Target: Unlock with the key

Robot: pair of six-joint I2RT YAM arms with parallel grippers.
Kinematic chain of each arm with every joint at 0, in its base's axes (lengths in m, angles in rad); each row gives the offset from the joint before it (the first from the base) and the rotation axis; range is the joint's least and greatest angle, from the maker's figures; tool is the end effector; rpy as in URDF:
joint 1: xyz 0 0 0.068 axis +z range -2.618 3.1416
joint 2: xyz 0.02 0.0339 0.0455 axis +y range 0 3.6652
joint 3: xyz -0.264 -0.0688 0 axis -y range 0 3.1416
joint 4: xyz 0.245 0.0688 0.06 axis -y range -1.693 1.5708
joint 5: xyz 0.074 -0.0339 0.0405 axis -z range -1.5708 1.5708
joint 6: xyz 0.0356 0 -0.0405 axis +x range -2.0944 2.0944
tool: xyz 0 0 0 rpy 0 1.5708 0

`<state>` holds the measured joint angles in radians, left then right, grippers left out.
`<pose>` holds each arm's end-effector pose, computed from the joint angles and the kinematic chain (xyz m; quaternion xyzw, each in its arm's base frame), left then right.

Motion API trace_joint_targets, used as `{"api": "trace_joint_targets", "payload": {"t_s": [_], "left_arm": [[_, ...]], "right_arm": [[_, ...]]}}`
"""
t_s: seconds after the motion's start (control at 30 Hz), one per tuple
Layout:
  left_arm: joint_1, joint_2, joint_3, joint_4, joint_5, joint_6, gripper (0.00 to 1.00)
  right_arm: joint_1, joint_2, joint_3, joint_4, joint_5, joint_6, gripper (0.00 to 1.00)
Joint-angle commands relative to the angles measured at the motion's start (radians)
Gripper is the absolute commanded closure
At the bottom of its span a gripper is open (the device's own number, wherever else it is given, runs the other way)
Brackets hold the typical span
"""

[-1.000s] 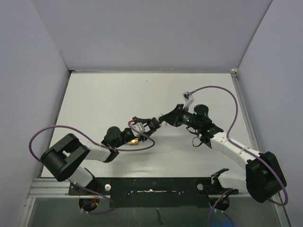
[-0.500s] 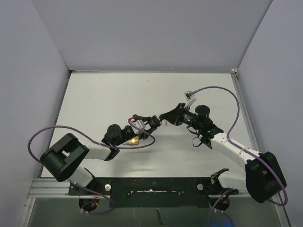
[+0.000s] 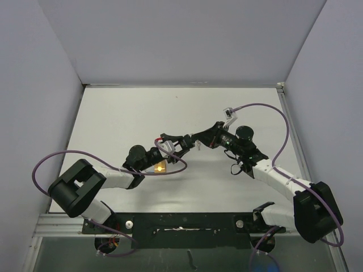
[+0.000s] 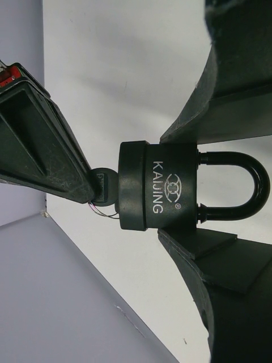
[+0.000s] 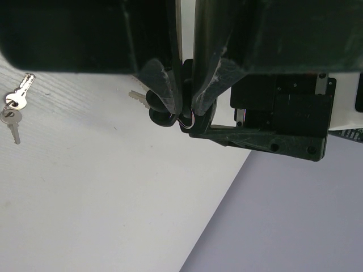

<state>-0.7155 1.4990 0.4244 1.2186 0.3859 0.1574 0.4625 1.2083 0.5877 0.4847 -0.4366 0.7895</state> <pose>0.1998 -0.1914 0.2053 0.4029 0.5208 -0.3250 0.6788 0.2312 0.1321 0.2523 -0.0208 0.7490 0.5083 0.4245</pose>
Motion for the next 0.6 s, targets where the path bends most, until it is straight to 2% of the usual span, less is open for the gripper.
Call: {"api": "trace_joint_targets", "payload": {"t_s": [0.0, 0.57], "left_arm": [[-0.002, -0.050, 0.140, 0.297, 0.037, 0.026, 1.00], [-0.004, -0.040, 0.115, 0.295, -0.007, 0.008, 1.00]], "right_arm": [[0.020, 0.039, -0.014, -0.037, -0.084, 0.021, 1.00], [0.021, 0.032, -0.003, -0.058, -0.084, 0.023, 1.00]]}}
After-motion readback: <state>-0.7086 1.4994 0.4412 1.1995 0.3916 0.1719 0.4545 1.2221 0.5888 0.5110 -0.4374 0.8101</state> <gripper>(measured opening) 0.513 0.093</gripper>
